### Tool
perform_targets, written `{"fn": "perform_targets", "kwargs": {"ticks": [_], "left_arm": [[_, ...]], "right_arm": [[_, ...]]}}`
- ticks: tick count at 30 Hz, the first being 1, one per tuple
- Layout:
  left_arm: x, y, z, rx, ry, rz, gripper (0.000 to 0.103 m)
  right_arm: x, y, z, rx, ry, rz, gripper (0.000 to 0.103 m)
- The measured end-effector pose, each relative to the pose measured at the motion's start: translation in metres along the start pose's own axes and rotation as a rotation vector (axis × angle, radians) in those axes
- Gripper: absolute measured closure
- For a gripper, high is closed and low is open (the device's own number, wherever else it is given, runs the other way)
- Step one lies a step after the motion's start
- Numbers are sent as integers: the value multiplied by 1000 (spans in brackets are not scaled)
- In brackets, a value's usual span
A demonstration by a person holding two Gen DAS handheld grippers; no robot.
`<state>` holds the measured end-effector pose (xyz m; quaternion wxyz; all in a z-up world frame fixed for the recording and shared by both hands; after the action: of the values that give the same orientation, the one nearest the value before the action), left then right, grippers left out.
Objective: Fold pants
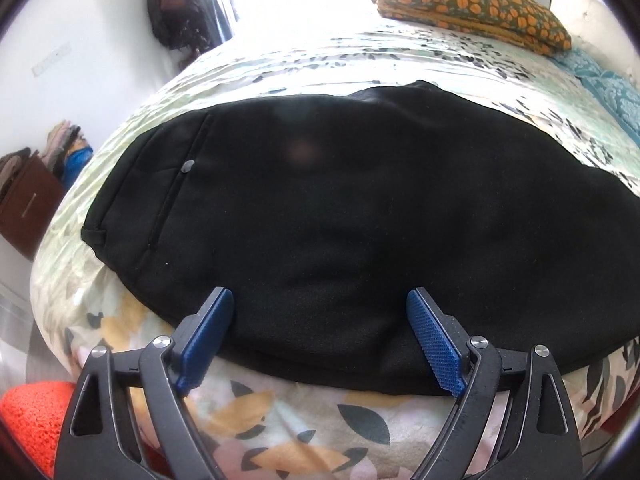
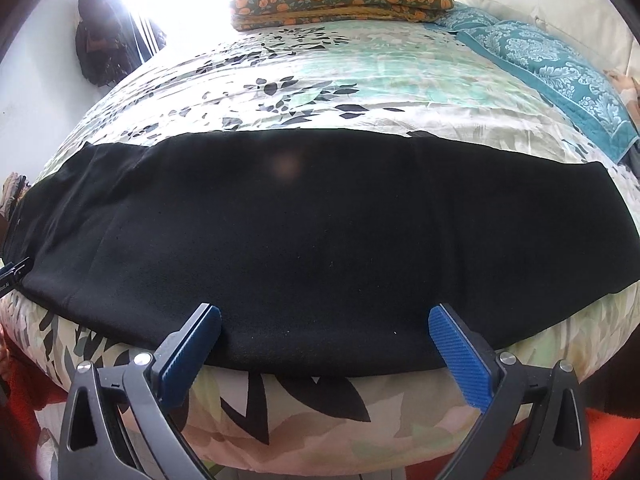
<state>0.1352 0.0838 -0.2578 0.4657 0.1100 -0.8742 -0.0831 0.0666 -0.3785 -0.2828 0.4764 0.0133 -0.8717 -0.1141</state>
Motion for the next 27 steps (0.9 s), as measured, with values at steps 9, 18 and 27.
{"fn": "perform_targets", "kwargs": {"ticks": [9, 18, 27], "left_arm": [[-3, 1, -3, -12, 31, 28, 12], [-5, -1, -3, 0, 36, -1, 9], [-4, 0, -3, -3, 30, 5, 9]], "right_arm": [[1, -3, -5, -61, 9, -9, 0], [25, -2, -23, -91, -99, -25, 0], [21, -4, -21, -79, -82, 9, 0]]}}
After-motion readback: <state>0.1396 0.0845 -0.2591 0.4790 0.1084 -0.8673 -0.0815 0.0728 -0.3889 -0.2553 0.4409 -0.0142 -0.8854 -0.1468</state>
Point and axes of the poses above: each gripper's, at about its wrist camera, not at the fingertips, and x roughly against the way its jaws point, y to its left, z to its underside, the point moved 8 cm from there along -x, roughly the way its jaws point, and after that the axes turned 8 degrees about -z, right-handed, at the moved point
